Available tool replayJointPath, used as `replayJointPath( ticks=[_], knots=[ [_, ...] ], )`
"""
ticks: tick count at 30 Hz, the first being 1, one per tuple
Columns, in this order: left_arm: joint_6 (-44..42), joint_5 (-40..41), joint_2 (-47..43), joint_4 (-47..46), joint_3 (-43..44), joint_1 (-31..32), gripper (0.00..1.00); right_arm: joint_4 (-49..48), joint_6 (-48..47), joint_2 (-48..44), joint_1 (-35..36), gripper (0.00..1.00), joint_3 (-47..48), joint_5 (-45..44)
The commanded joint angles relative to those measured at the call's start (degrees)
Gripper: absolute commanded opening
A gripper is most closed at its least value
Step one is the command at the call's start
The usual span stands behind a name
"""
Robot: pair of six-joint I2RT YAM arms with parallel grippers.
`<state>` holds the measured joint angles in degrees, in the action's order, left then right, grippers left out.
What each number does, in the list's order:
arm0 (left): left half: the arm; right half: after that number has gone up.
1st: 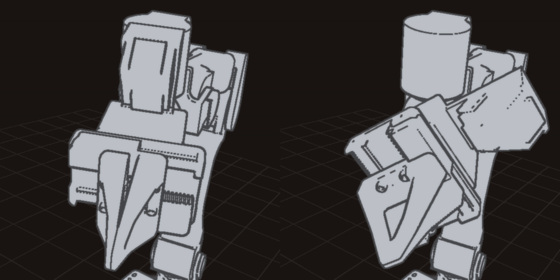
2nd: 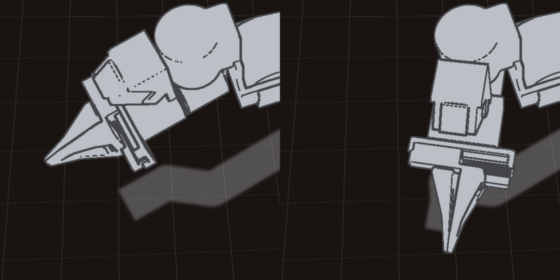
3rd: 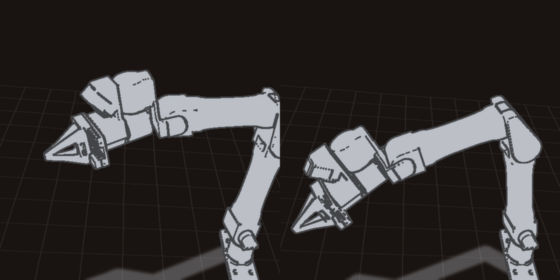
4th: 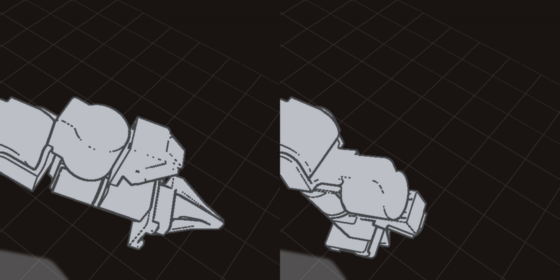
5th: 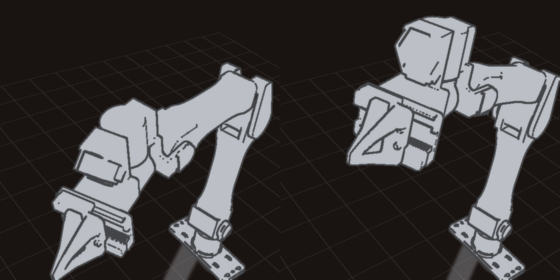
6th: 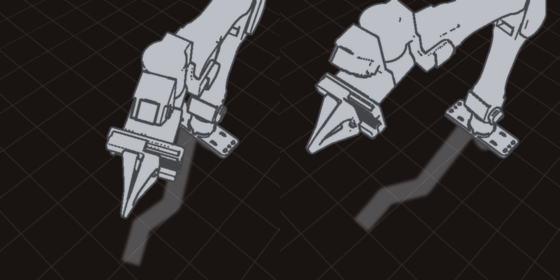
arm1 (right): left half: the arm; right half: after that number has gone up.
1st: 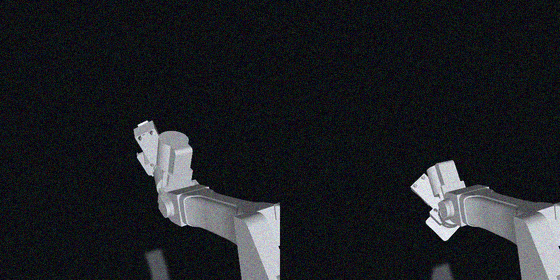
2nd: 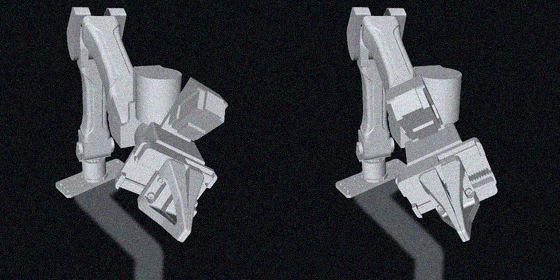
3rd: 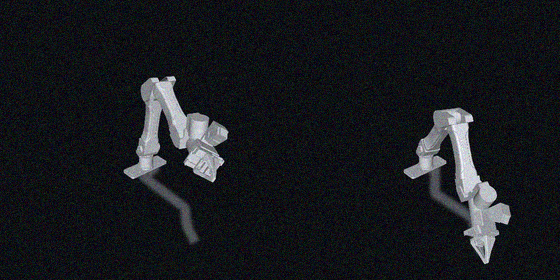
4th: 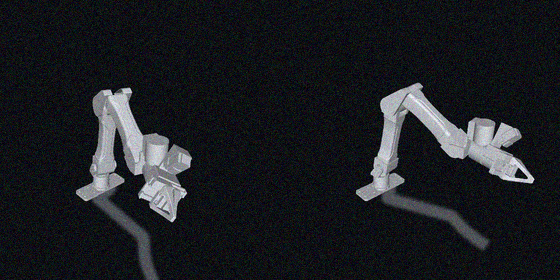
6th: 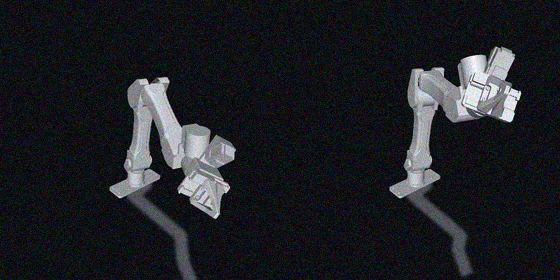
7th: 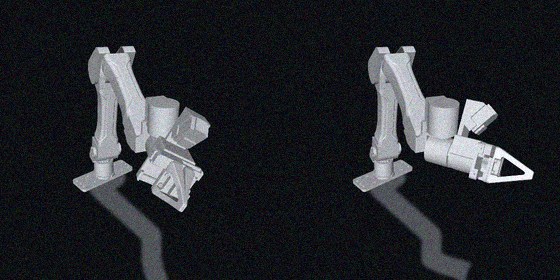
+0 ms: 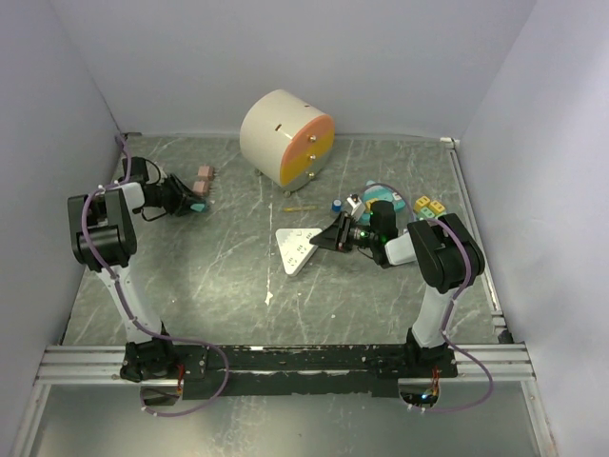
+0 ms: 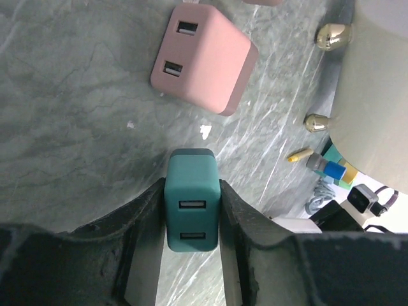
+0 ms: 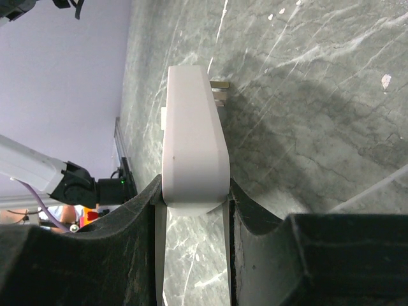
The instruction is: Pull the plug off the socket
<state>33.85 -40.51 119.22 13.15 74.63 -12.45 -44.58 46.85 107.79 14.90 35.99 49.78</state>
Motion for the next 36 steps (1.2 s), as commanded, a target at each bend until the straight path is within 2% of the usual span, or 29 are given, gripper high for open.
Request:
replayJointPath(
  ticks=[1,2,3,8,11,12,20,30,33,36],
  knots=[
    [-1.2,0.9,0.1,-0.9,1.0,0.4,0.54,4.9,-8.3,1.7,-0.4,0.0,-0.3,-7.9],
    [-1.5,1.7,-0.2,-0.4,1.2,0.8,0.71,5.0,-8.2,1.8,-0.3,0.0,-0.2,-7.8],
    [-1.8,2.4,-0.3,0.2,1.6,1.2,0.81,4.9,-8.1,2.0,-0.2,0.0,-0.1,-7.7],
    [-3.3,6.8,-2.3,2.9,2.5,1.4,0.86,4.6,-7.5,2.4,0.1,0.0,0.0,-7.1],
    [-4.4,9.8,-3.9,5.3,3.6,1.3,0.94,5.5,-8.0,1.7,0.1,0.0,0.0,-7.6],
    [-4.7,10.5,-4.6,5.9,3.8,1.3,0.99,5.9,-8.2,1.5,0.2,0.0,0.0,-7.8],
    [-6.6,18.6,-14.8,8.9,2.3,1.1,0.98,7.3,-8.9,2.0,0.2,0.0,0.3,-8.3],
    [-8.3,15.5,-29.0,7.0,0.0,3.8,1.0,10.2,-9.8,2.1,-0.2,0.0,0.8,-10.0],
    [-8.5,16.2,-32.4,5.6,-1.2,5.7,0.99,14.6,-10.1,0.6,-0.2,0.0,2.0,-10.4],
    [-8.2,13.3,-33.5,5.5,-1.0,7.9,0.99,17.4,-9.7,-1.4,-0.5,0.0,1.4,-10.9]
  ],
)
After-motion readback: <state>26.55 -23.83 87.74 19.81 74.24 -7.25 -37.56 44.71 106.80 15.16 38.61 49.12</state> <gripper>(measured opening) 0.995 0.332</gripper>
